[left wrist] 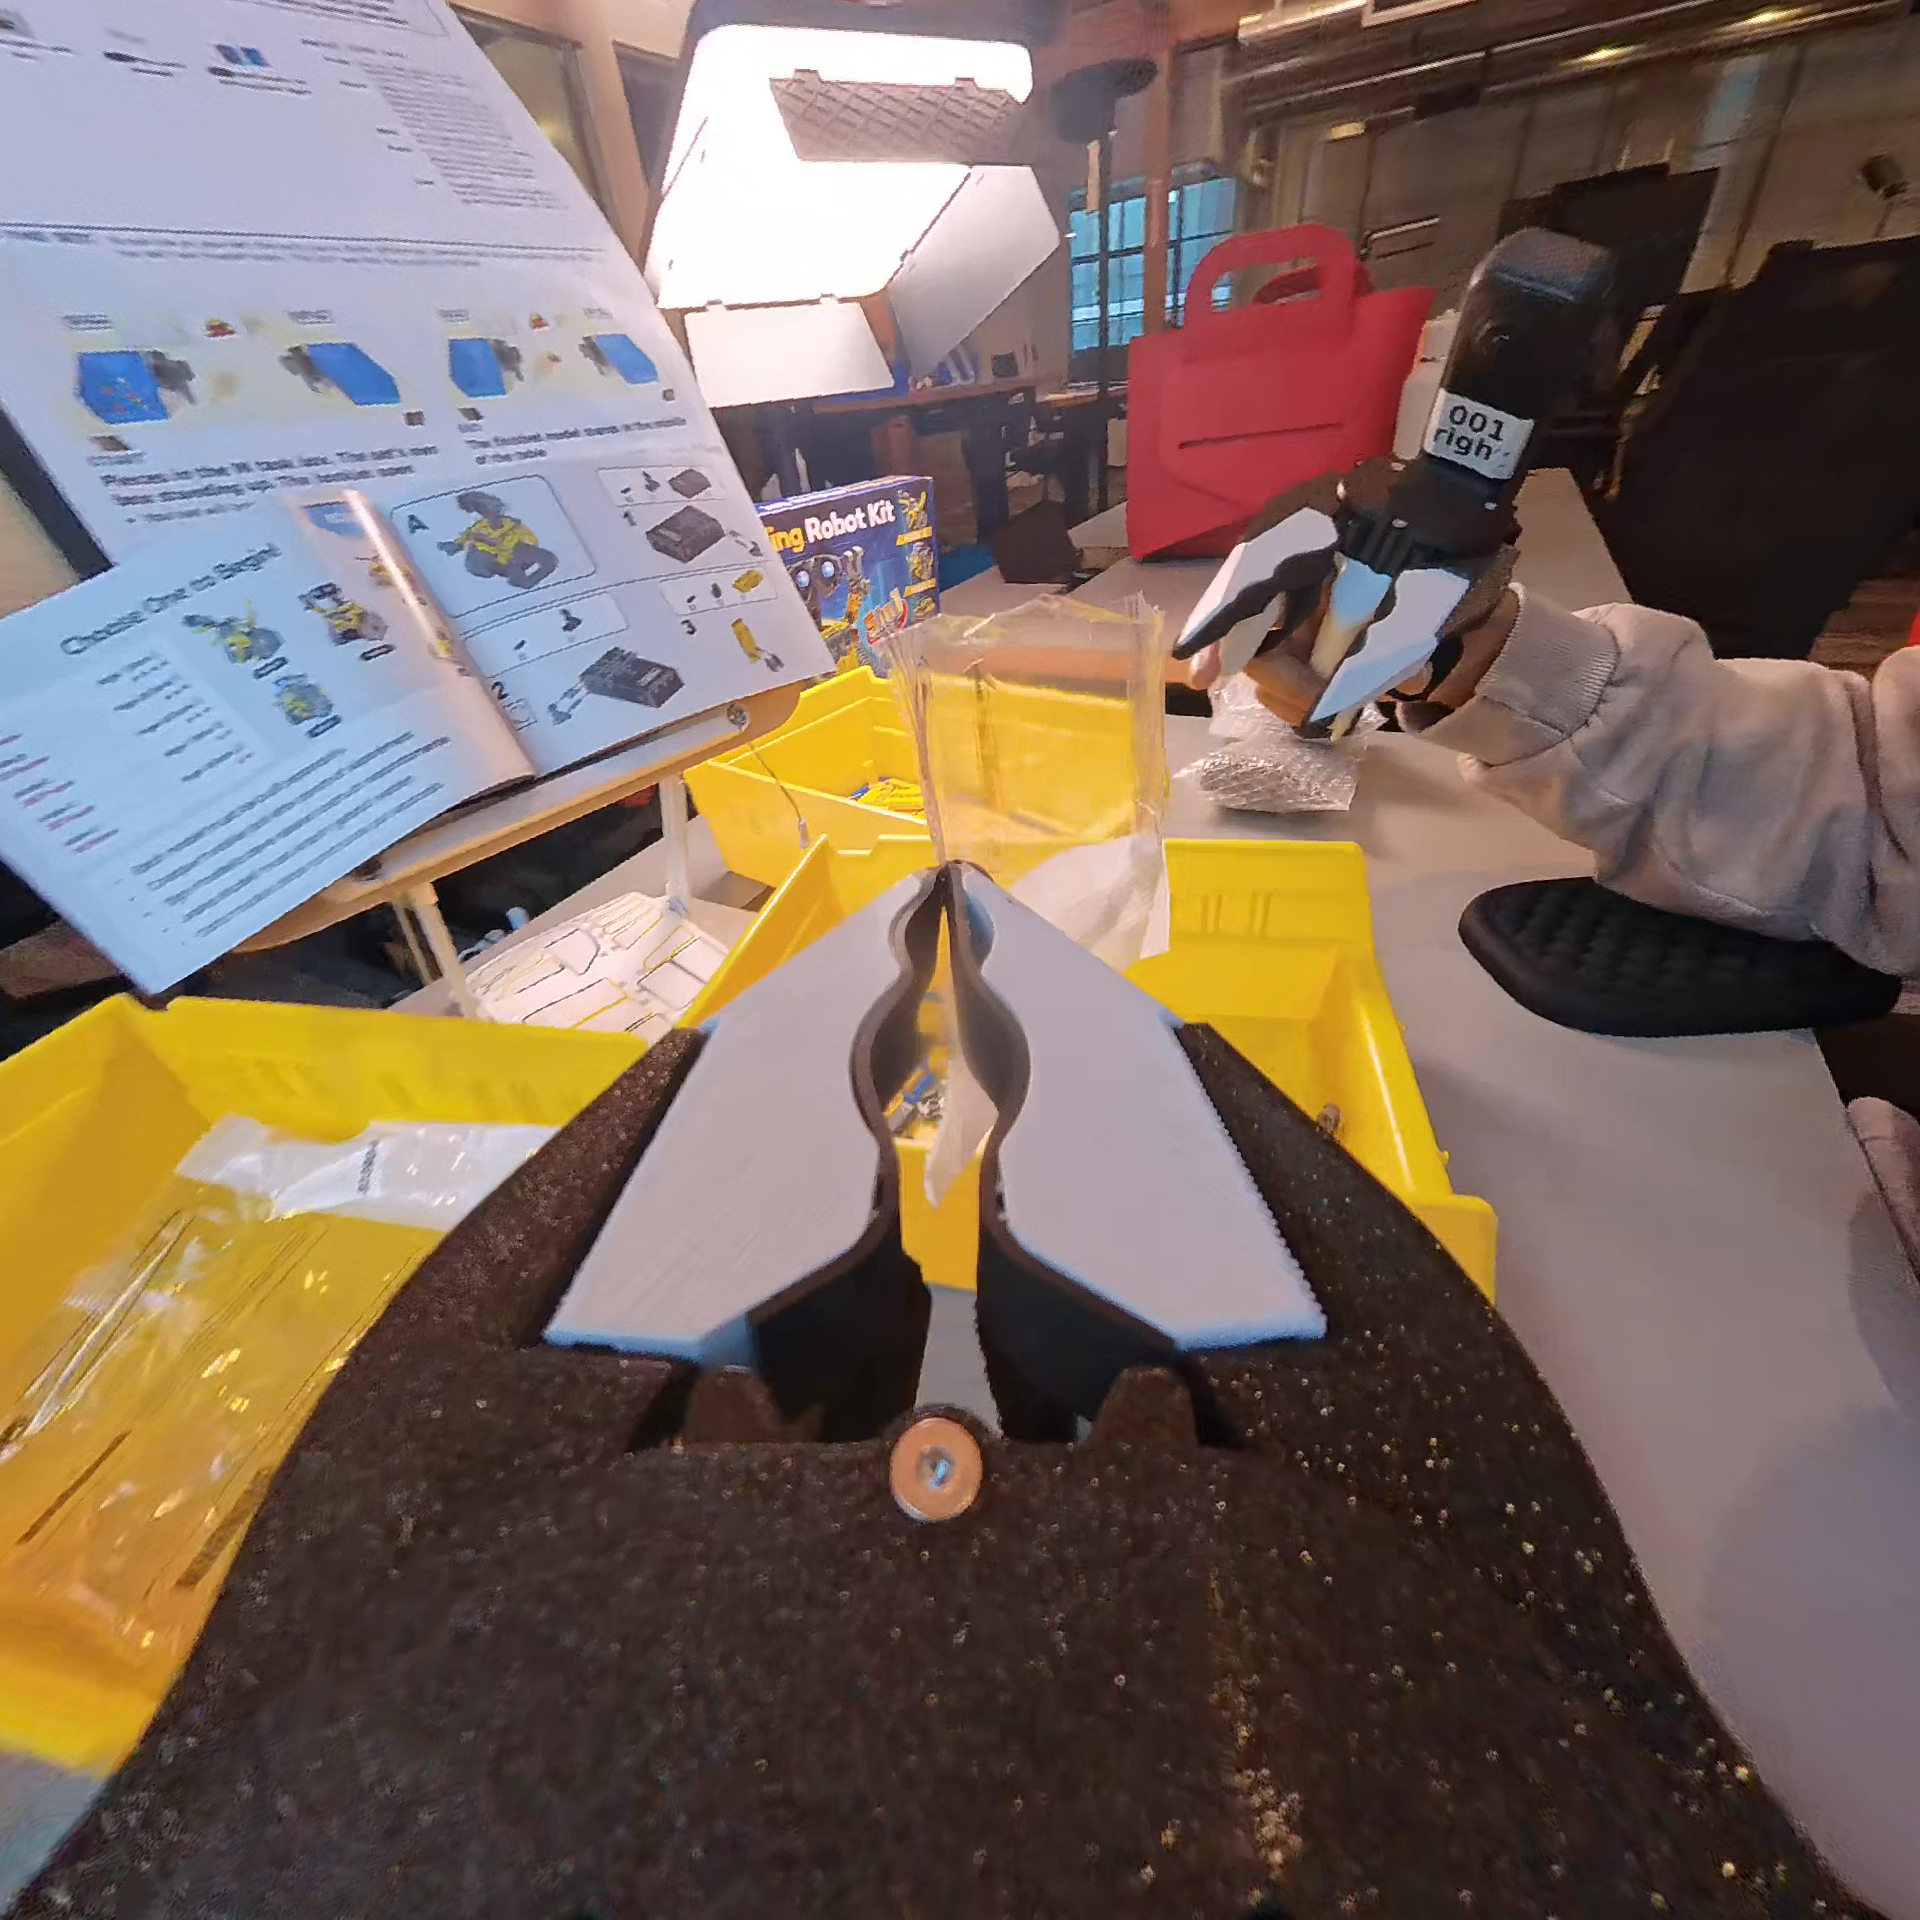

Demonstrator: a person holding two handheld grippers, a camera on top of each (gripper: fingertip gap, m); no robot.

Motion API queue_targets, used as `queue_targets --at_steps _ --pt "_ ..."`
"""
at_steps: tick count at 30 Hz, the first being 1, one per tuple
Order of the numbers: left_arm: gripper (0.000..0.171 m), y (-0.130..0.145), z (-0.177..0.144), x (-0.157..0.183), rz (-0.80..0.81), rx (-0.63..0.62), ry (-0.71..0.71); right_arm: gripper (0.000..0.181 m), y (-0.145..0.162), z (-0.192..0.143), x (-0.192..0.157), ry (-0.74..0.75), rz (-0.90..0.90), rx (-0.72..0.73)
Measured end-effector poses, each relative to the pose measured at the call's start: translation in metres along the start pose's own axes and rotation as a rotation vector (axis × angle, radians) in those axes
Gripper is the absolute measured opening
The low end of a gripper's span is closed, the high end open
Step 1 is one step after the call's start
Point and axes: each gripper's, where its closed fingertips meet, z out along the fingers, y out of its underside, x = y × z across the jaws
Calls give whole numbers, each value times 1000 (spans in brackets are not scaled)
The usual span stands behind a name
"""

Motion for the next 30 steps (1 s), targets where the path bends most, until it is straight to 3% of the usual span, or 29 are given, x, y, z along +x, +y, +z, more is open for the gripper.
queue_targets --at_steps 6,10,13,14,17,23,30 --pt "0 17 -58 6 -96 -2 -84 49 71 -25 22 144 195 -252" --pt "0 27 -75 17 -198 56 -81 61 85 -18 21 29 501 -242" --pt "0 27 -78 29 -248 100 -41 64 98 -5 7 -56 567 -343" --pt "0 27 -78 32 -256 109 -35 60 104 -2 3 -66 575 -390" --pt "0 31 -76 42 -273 114 -11 26 115 3 -9 -65 588 -470" --pt "0 45 -80 34 -309 92 -68 19 110 -1 -27 91 564 -477" --pt "0 45 -94 21 -369 148 -132 29 88 -20 -84 7 630 -447"
